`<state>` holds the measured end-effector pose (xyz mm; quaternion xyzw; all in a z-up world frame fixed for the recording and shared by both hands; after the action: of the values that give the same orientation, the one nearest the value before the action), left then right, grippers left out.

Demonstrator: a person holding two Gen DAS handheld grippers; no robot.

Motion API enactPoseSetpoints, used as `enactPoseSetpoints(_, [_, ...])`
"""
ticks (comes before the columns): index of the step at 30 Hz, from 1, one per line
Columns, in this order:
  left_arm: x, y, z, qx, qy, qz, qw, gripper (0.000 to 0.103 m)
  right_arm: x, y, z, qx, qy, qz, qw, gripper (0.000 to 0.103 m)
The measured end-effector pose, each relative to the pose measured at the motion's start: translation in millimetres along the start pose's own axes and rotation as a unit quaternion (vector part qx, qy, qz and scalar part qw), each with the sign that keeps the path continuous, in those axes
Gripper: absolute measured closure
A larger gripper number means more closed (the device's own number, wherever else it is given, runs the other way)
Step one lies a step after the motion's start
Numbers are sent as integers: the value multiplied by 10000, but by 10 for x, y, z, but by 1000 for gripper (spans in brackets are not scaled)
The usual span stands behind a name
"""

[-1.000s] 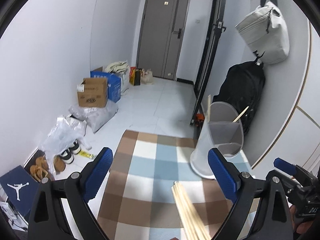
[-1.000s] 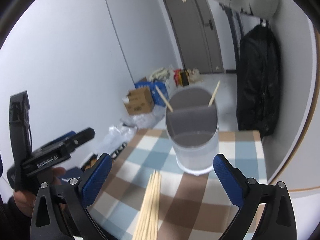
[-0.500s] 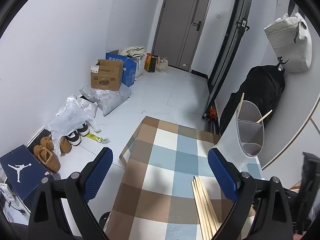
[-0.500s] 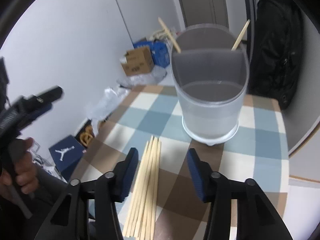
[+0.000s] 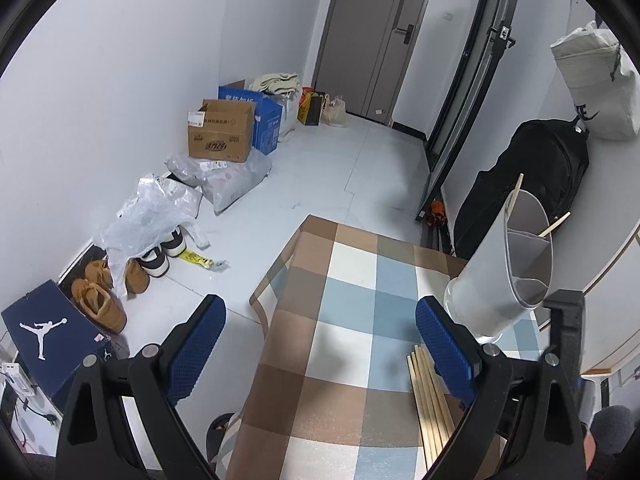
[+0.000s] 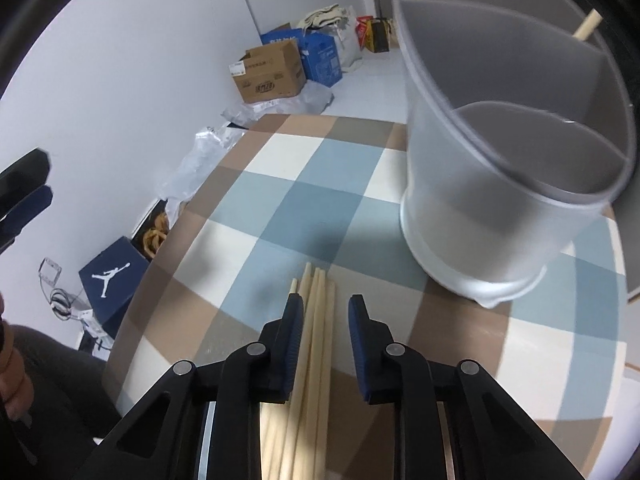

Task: Organize utensils
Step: 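Lower the right gripper onto the chopstick pile and grasp another chopstick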

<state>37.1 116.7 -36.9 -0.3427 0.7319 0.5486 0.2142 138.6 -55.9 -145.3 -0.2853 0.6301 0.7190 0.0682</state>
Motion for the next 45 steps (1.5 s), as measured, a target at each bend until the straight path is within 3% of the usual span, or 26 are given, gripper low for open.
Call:
enactPoseSetpoints(8, [-32, -25, 68, 20, 92, 62, 9999, 10, -46, -212, 63, 274, 124, 282, 9991, 91])
enactPoseSetpoints(20, [-48, -42, 124, 33, 214, 133, 9997, 10, -135, -268, 46, 293, -27, 336, 9990, 97])
enactPoseSetpoints(29, [-29, -61, 99, 17, 189, 179, 9997, 10, -100, -125, 9, 265, -163, 172, 9994, 99])
enactPoseSetpoints(34, [-2, -118, 62, 35, 109, 303, 9995, 10, -95, 146, -13, 194, -234, -185, 9994, 99])
enactPoseSetpoints(40, [118, -335, -84, 32, -93, 904, 9959, 10, -86, 596, -86, 14, -381, -720, 9967, 99])
enactPoseSetpoints(45, [305, -550, -298, 141, -405, 1562, 9868, 10, -79, 849, -210, -193, -642, -983, 9929, 99])
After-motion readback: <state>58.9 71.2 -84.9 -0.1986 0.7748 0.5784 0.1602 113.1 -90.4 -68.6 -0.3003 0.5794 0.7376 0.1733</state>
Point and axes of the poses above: each gripper's, at about its wrist camera, not at the fingertips, and y roughly against the way its jaws point, z to its left, x to its underside, the point moved 1 cm from there along -y, roughly the way its jaws point, and after that the axes turned 6 degrees about x, right-handed, at the moved point
